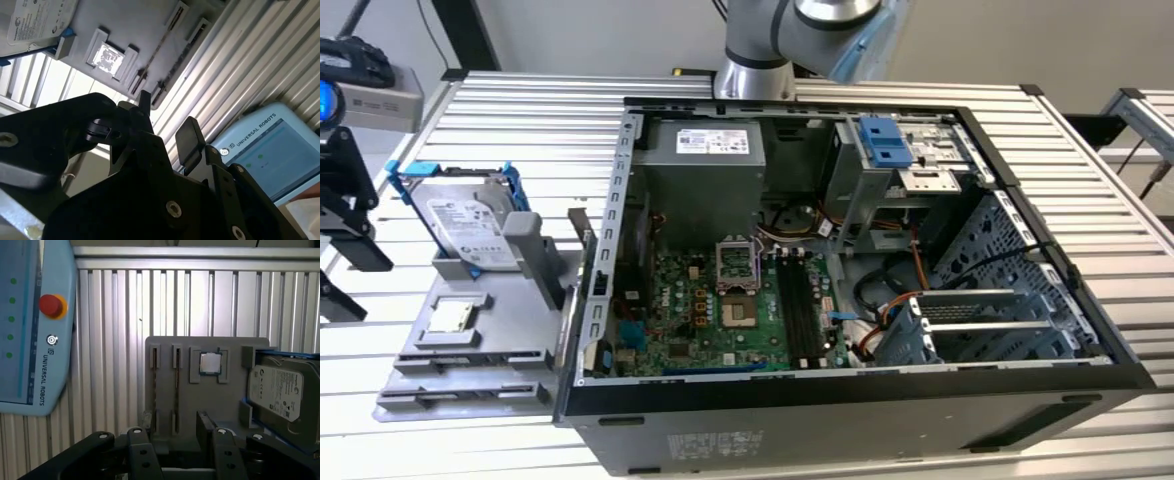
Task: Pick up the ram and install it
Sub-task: 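Pick up the ram and move it above insertion slot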
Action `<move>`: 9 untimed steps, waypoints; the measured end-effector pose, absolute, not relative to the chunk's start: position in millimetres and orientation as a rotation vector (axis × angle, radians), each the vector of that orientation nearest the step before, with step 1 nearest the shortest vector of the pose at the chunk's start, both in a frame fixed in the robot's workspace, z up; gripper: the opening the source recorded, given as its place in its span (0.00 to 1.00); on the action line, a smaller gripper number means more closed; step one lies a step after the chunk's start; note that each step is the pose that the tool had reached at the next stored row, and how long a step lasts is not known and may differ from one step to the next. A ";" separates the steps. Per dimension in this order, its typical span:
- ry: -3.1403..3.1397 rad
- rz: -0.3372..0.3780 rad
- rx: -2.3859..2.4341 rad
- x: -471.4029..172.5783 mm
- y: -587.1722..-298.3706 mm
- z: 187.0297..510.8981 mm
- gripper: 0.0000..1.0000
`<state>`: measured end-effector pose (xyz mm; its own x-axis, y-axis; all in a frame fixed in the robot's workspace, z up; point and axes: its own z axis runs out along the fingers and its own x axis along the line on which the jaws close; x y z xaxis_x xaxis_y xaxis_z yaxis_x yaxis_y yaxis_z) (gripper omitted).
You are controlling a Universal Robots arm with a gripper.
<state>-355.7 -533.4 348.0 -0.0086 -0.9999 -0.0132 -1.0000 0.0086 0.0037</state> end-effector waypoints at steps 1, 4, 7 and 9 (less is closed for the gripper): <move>2.226 0.019 -2.207 -355.7 -533.4 346.3 1.00; 2.226 0.019 -2.206 -355.7 -533.4 341.9 1.00; 2.221 0.029 -2.202 -355.7 -533.5 336.6 1.00; 2.221 0.030 -2.202 -355.6 -534.3 332.9 1.00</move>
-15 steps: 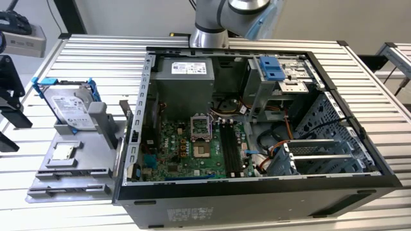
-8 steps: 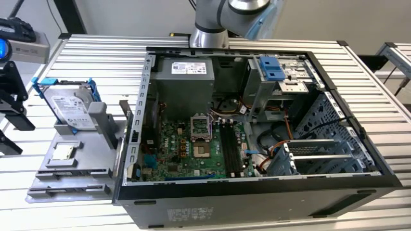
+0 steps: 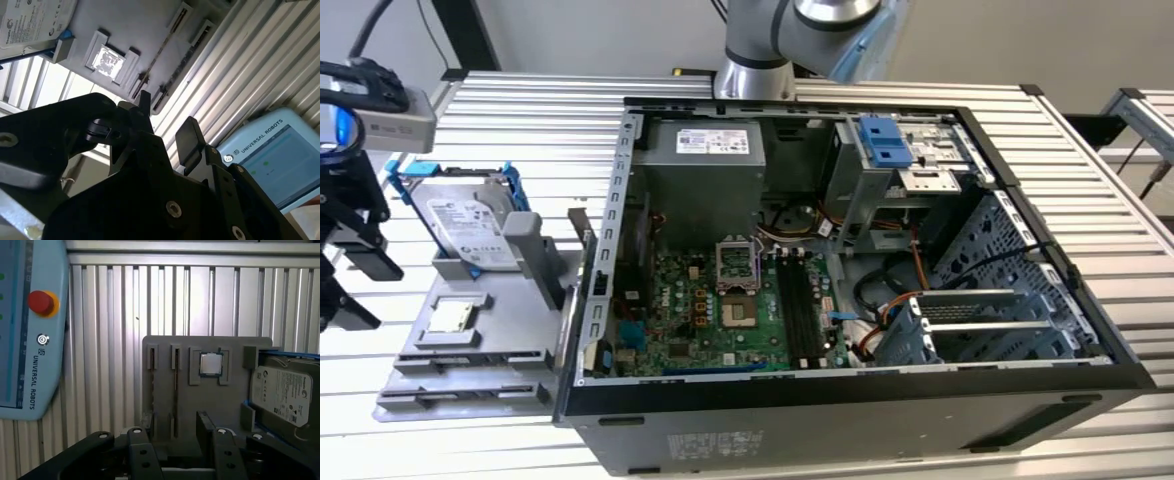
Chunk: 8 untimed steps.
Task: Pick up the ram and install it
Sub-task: 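Pick up the ram and move it above insertion slot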
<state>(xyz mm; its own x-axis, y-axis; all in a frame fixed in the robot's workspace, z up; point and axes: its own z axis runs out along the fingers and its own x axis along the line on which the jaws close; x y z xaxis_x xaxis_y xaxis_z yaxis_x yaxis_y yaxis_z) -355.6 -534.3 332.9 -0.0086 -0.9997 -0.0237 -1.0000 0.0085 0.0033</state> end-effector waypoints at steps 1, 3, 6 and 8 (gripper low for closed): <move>2.220 0.030 -2.202 -355.6 -535.0 331.2 1.00; 2.220 0.030 -2.202 -355.7 -538.1 328.0 1.00; 2.219 0.033 -2.201 -355.6 -548.5 322.5 1.00; 2.218 0.034 -2.200 -355.8 -549.0 318.2 1.00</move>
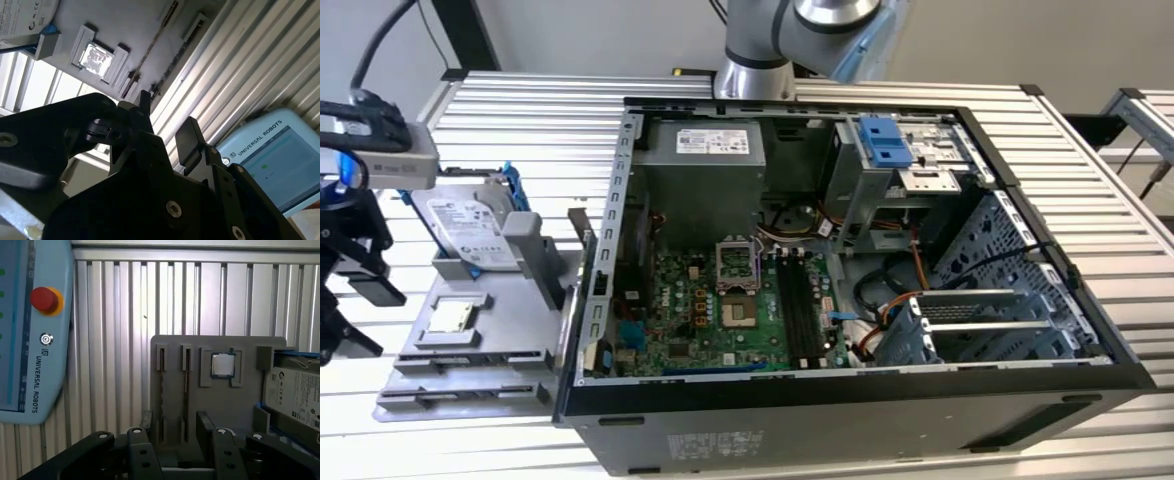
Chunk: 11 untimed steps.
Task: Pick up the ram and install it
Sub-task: 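Pick up the ram and move it above insertion slot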
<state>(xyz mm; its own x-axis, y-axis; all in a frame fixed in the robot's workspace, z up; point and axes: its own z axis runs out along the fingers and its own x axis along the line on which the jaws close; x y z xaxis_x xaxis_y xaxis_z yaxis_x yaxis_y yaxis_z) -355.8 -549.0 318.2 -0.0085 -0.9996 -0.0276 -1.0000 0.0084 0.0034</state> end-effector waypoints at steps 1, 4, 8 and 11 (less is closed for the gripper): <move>2.218 0.035 -2.200 -355.7 -549.1 315.6 1.00; 2.218 0.035 -2.200 -355.7 -549.2 309.4 1.00; 2.216 0.039 -2.198 -355.7 -549.2 302.7 1.00; 2.215 0.041 -2.197 -355.7 -549.4 297.0 1.00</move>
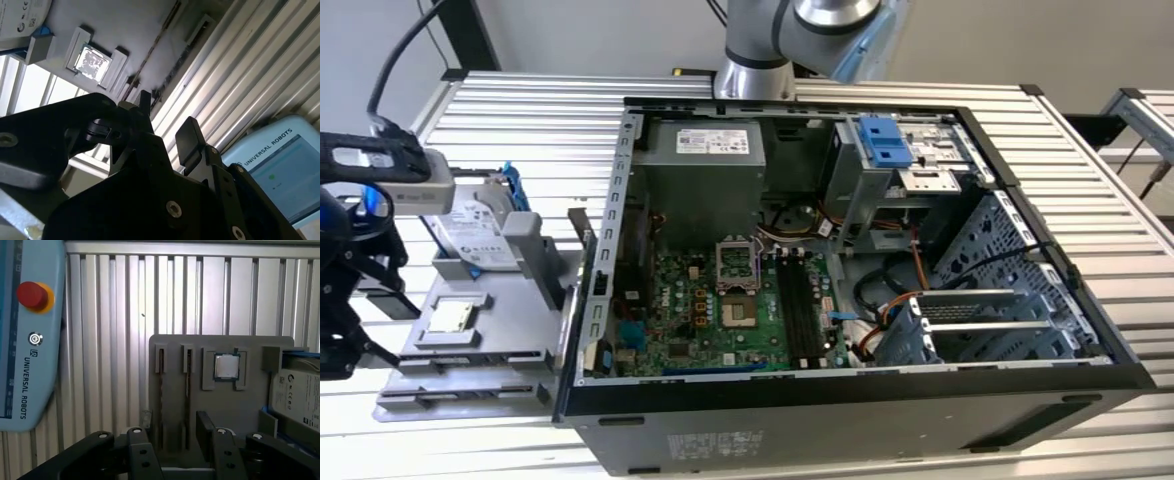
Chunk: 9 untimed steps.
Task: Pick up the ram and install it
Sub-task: 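Pick up the ram and move it above insertion slot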
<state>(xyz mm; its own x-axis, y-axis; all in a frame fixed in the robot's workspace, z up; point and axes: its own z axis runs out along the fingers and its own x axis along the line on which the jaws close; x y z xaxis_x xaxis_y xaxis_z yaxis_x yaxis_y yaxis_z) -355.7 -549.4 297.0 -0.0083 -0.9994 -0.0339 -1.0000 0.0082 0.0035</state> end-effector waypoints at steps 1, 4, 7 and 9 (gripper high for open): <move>2.214 0.043 -2.196 -355.6 -549.5 295.1 1.00; 2.197 0.051 -2.206 -355.7 -549.9 292.0 1.00; 2.180 0.057 -2.216 -355.7 -550.0 288.4 1.00; 2.180 0.058 -2.217 -355.7 -550.1 286.1 1.00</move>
<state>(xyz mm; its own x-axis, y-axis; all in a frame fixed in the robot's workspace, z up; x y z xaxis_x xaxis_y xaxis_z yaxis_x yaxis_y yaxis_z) -355.7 -550.1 286.1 0.0165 -0.9987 -0.0486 -0.9999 -0.0166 0.0033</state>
